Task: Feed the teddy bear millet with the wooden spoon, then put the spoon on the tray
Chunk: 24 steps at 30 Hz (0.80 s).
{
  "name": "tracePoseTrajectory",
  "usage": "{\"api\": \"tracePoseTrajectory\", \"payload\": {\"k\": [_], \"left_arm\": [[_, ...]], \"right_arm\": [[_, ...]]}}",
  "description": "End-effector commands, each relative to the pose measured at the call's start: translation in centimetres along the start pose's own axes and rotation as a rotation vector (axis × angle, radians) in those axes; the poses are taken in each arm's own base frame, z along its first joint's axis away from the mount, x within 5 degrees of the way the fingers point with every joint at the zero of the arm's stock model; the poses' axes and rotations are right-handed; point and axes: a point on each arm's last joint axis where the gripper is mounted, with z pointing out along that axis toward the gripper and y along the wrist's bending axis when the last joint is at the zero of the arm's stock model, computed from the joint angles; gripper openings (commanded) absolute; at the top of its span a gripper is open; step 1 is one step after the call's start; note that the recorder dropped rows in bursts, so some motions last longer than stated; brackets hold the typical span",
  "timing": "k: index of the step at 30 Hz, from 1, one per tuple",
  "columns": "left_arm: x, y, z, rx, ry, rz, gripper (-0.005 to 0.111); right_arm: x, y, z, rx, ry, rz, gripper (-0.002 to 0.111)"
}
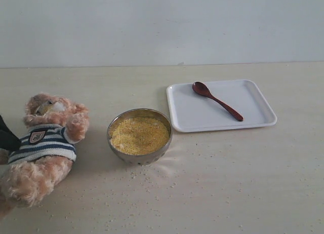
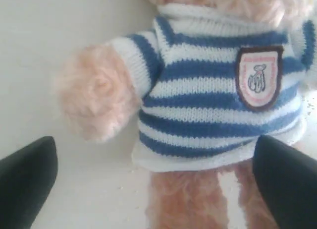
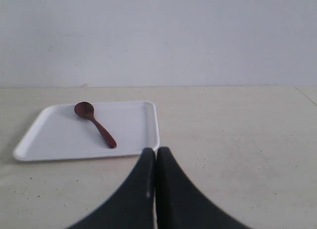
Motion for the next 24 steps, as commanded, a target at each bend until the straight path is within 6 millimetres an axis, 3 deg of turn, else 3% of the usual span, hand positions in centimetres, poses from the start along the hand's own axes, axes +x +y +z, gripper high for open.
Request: {"api": "tracePoseTrajectory", "payload": {"k": [1, 5, 11, 13, 20, 24], "left_arm": [[0.0, -0.7, -3.0, -0.017, -0.103, -0.021, 0.107], [0.6, -2.2, -5.7, 0.004, -0.189, -0.027, 0.107], [2.6, -3.7, -7.2, 0.012, -0.227, -0.021, 0.103], [3.2, -3.8, -7.1, 0.024, -0.229, -0.03, 0.092], [4.7, -4.5, -7.3, 0.025, -0.241, 0.028, 0.035], [5.3, -5.2, -8.3, 0.025, -0.277, 0.057, 0.012]], "right_arm": [[0.1, 0.0, 0.0, 0.003, -0.006, 0.002, 0.0], [0.1, 0.0, 0.0, 0.003, -0.006, 0.002, 0.0], [0.1, 0.0, 0.0, 0.003, -0.006, 0.002, 0.0], [0.1, 0.0, 0.0, 0.003, -0.006, 0.002, 0.0], [0.1, 0.0, 0.0, 0.003, -0.006, 0.002, 0.0], [0.1, 0.0, 0.0, 0.003, -0.006, 0.002, 0.0]]}}
